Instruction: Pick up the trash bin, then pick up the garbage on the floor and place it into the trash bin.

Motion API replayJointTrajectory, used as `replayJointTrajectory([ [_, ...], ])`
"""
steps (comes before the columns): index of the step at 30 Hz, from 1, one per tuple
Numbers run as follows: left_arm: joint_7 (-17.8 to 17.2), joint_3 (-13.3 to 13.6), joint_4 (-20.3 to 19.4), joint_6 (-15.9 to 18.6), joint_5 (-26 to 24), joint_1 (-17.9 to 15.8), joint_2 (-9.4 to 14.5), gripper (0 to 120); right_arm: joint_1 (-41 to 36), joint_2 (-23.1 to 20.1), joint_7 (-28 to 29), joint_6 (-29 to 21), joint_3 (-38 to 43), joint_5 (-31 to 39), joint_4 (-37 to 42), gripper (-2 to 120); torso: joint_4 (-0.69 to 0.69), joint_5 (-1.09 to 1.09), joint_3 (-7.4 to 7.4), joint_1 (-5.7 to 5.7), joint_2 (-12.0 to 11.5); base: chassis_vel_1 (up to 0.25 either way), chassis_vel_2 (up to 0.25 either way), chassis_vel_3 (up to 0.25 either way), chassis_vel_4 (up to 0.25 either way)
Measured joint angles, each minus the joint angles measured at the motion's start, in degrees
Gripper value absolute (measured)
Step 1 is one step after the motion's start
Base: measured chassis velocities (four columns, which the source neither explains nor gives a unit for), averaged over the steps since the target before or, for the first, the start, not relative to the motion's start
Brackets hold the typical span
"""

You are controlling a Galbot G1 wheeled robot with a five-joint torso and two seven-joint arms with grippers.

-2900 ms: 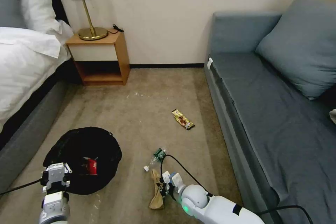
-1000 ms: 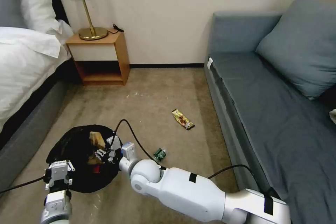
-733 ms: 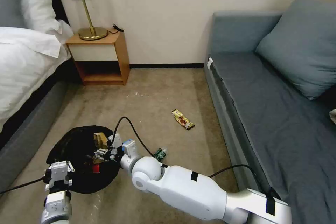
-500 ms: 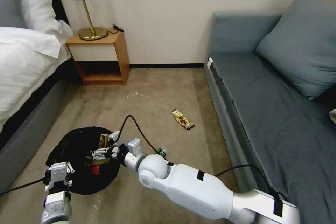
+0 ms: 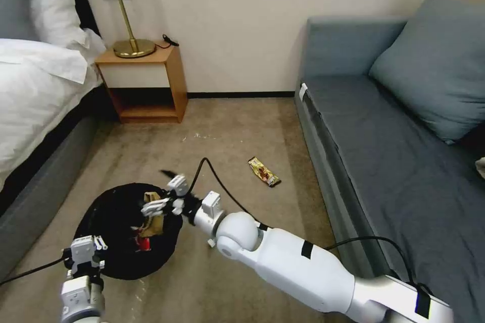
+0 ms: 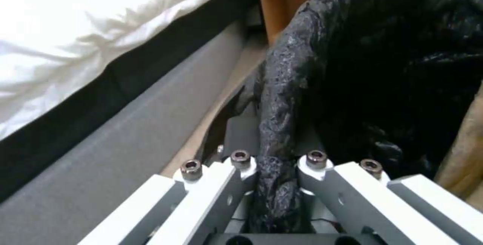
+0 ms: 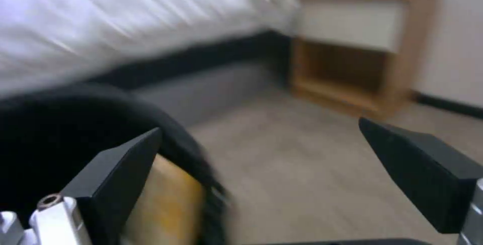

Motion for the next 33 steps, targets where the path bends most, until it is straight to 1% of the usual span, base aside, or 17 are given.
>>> replayJointTrajectory([
  [1, 0.0, 0.0, 0.0, 0.0, 0.0, 0.0, 0.0, 4, 0.0, 0.0, 0.0, 0.0, 0.0, 0.0, 0.0, 100, 0.0, 0.0, 0.0, 0.0, 0.0, 0.0, 0.0, 0.0, 0.0],
  [3, -0.1, -0.2, 0.0, 0.5, -2.0, -0.2, 0.2, 4, -0.9, -2.1, 2.5, -3.9, 1.3, -0.2, 1.4, 100, 0.0, 0.0, 0.0, 0.0, 0.0, 0.0, 0.0, 0.0, 0.0],
  [5, -0.9, -0.3, 0.0, 2.3, -7.0, -0.5, 0.7, 4, -2.2, -4.1, 3.0, -5.5, 3.1, -0.2, 3.3, 100, -0.01, 0.0, 0.0, 0.0, 0.0, 0.0, 0.0, 0.0, 0.0],
  [6, -0.9, -0.3, 0.0, 2.3, -7.0, -0.5, 0.7, 4, -2.2, -4.1, 3.0, -5.5, 3.1, -0.2, 3.3, 100, -0.01, 0.0, 0.0, 0.0, 0.0, 0.0, 0.0, 0.0, 0.0],
  [7, -1.7, -0.3, -0.1, 4.0, -10.7, -0.8, 1.1, 4, -3.2, -5.1, 3.0, -5.8, 4.6, -0.2, 4.3, 100, -0.01, 0.0, 0.0, 0.0, 0.0, 0.0, 0.0, 0.0, 0.0],
  [9, -3.1, -0.4, -0.3, 6.2, -15.8, -1.3, 1.5, 4, -5.1, -6.7, 2.4, -5.3, 6.9, -0.2, 5.8, 100, -0.01, 0.0, 0.0, 0.0, 0.0, 0.0, 0.0, 0.0, 0.0],
  [10, -3.1, -0.4, -0.3, 6.2, -15.8, -1.3, 1.5, 4, -5.1, -6.7, 2.4, -5.3, 6.9, -0.2, 5.8, 100, -0.01, 0.0, 0.0, 0.0, 0.0, 0.0, 0.0, 0.0, 0.0],
  [13, -7.1, -0.5, -1.1, 10.2, -25.3, -1.8, 1.9, 4, -8.5, -9.0, 1.9, -1.9, 10.1, -1.1, 7.1, 100, 0.0, -0.01, 0.0, 0.0, 0.0, 0.0, 0.0, 0.0, 0.0],
  [14, -7.1, -0.5, -1.1, 10.2, -25.3, -1.8, 1.9, 4, -8.5, -9.0, 1.9, -1.9, 10.1, -1.1, 7.1, 100, 0.0, -0.01, 0.0, 0.0, 0.0, 0.0, 0.0, 0.0, 0.0],
  [16, -11.0, -0.5, -2.0, 13.0, -32.5, -2.4, 2.2, 4, -11.9, -10.4, 1.3, 2.9, 12.5, -2.1, 7.6, 100, -0.01, 0.0, 0.0, 0.0, 0.0, 0.0, 0.0, 0.0, 0.0],
  [18, -12.7, -0.5, -2.6, 14.4, -35.6, -2.5, 2.2, 4, -15.0, -11.7, -0.2, 8.4, 14.5, -3.3, 7.7, 100, -0.01, 0.01, 0.0, 0.0, 0.0, 0.0, 0.0, 0.0, 0.0],
  [19, -12.7, -0.5, -2.6, 14.4, -35.6, -2.5, 2.2, 4, -15.0, -11.7, -0.2, 8.4, 14.5, -3.3, 7.7, 100, -0.01, 0.01, 0.0, 0.0, 0.0, 0.0, 0.0, 0.0, 0.0],
  [22, -12.9, -0.5, -3.2, 14.2, -33.7, -2.0, 2.1, 4, -19.0, -13.7, -5.2, 12.0, 17.6, -5.6, 8.7, 100, -0.01, 0.0, 0.0, 0.0, 0.0, 0.0, 0.0, 0.0, 0.0],
  [28, -12.0, -0.5, -4.0, 12.8, -29.7, -1.2, 1.9, 4, -21.4, -14.9, -6.7, 13.9, 19.0, -6.1, 9.5, 100, 0.0, -0.01, 0.0, 0.0, 0.0, 0.0, 0.0, 0.0, 0.0],
  [30, -10.7, -0.8, -4.3, 11.1, -26.7, -0.7, 1.8, 4, -22.3, -15.0, -7.3, 14.9, 19.6, -6.6, 9.6, 100, 0.0, -0.01, 0.0, 0.0, 0.0, 0.0, 0.0, 0.0, 0.0],
  [32, -8.7, -1.2, -4.3, 8.4, -24.6, -0.4, 1.9, 4, -22.9, -15.0, -7.8, 15.5, 20.0, -7.4, 9.7, 100, 0.0, 0.0, 0.0, 0.0, 0.0, 0.0, 0.0, 0.0, 0.0],
  [33, -8.7, -1.2, -4.3, 8.4, -24.6, -0.4, 1.9, 4, -22.9, -15.0, -7.8, 15.5, 20.0, -7.4, 9.7, 100, 0.0, 0.0, 0.0, 0.0, 0.0, 0.0, 0.0, 0.0, 0.0],
])
